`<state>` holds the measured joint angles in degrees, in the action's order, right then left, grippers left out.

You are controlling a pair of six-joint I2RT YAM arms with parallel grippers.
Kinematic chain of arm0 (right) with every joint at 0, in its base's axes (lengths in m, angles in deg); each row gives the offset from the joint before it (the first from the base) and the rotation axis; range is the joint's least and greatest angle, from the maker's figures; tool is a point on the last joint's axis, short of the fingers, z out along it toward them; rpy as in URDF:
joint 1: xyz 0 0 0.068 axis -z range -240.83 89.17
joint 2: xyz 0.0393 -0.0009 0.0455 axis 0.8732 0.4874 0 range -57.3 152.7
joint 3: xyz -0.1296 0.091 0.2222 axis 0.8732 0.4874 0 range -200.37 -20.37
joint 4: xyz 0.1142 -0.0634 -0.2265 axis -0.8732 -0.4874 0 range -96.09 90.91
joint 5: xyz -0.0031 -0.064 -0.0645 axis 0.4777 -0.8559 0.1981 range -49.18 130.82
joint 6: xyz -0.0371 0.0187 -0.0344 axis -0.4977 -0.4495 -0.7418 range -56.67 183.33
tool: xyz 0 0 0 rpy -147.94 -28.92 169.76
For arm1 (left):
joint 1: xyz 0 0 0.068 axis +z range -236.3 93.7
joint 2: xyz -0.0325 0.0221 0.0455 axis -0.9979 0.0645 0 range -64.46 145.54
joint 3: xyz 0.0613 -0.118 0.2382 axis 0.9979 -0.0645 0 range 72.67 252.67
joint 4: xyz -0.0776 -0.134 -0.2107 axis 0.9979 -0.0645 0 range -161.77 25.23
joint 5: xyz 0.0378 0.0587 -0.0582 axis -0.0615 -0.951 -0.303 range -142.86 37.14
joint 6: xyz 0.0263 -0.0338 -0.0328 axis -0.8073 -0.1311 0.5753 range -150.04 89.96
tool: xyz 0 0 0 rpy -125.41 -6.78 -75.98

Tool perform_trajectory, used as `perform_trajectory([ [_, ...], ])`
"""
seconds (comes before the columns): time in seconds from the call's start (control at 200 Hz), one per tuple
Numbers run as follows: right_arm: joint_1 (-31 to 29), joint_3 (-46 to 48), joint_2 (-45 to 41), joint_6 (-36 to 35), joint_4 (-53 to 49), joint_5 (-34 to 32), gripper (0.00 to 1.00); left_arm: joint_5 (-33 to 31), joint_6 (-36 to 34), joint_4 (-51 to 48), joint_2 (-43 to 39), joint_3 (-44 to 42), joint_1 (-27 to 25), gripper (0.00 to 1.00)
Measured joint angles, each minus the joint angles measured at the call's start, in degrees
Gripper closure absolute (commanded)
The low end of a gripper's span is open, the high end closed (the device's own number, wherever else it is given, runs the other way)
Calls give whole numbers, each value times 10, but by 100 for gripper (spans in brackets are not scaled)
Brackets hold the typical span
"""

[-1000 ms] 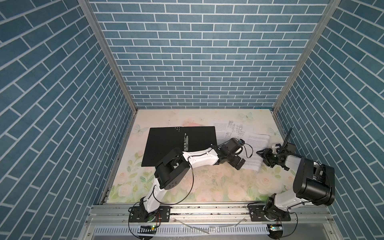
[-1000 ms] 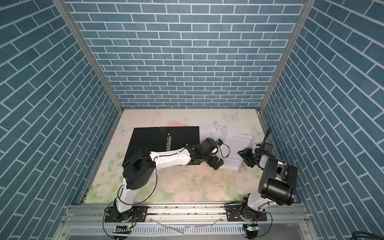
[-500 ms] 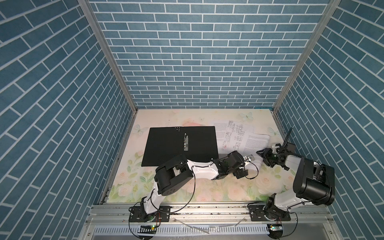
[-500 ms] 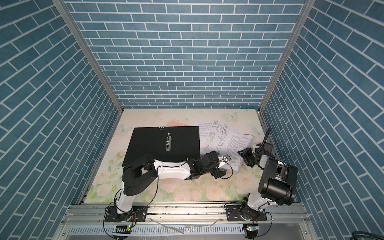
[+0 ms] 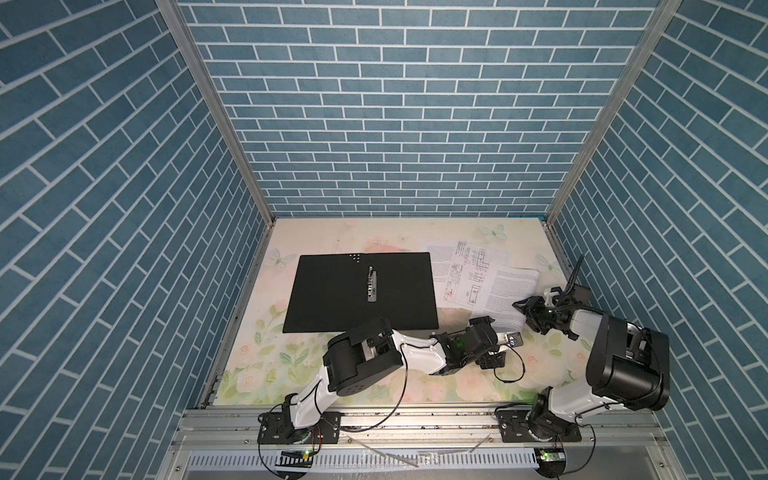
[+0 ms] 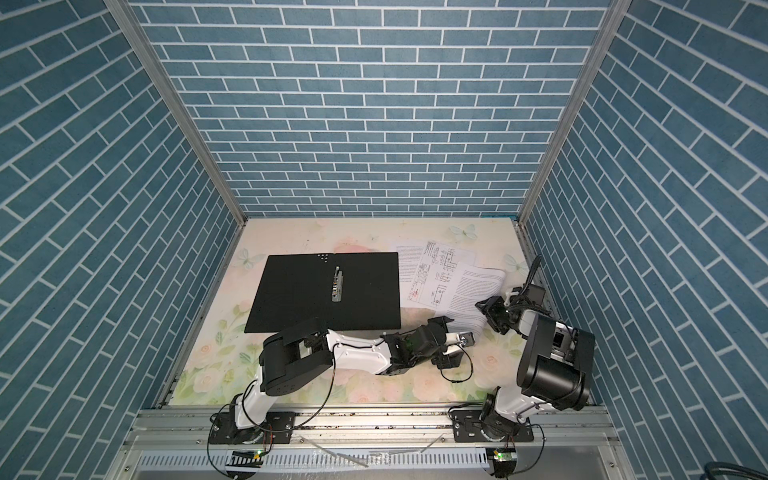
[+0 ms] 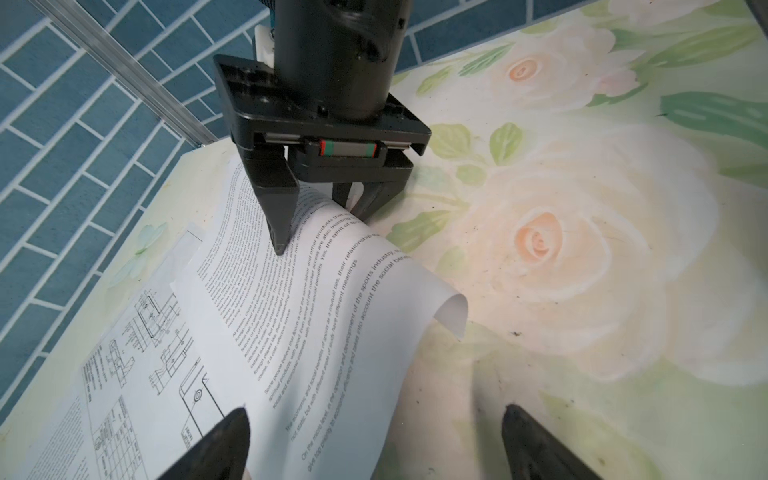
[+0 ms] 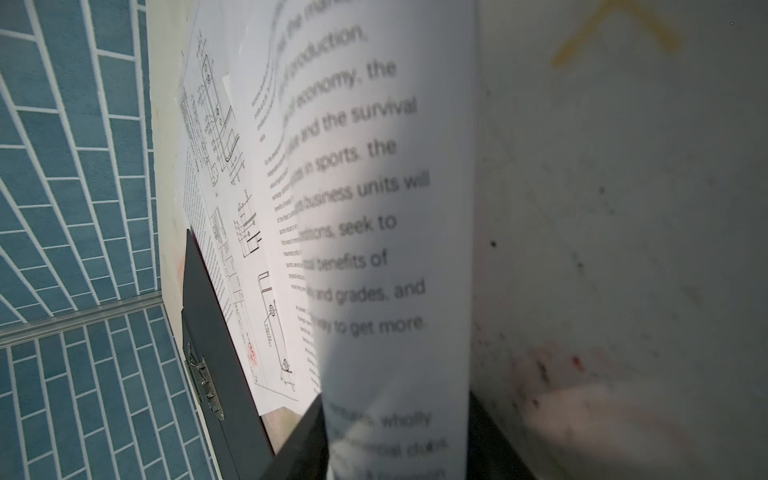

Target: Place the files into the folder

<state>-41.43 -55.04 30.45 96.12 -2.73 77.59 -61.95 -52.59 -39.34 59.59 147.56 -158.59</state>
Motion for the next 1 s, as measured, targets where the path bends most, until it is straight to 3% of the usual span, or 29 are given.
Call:
perform_trajectory([
  [0.24, 0, 0, 0, 0, 0, -1, 50, -29, -11, -17, 56, 50, -3, 14],
  [0.505, 0, -2, 2, 0, -2, 0, 50, -76, -24, -17, 64, 66, -5, 19],
  [1.0, 0, -6, 4, 0, -9, 1, 50, -153, -52, 11, 101, 85, -24, 42],
])
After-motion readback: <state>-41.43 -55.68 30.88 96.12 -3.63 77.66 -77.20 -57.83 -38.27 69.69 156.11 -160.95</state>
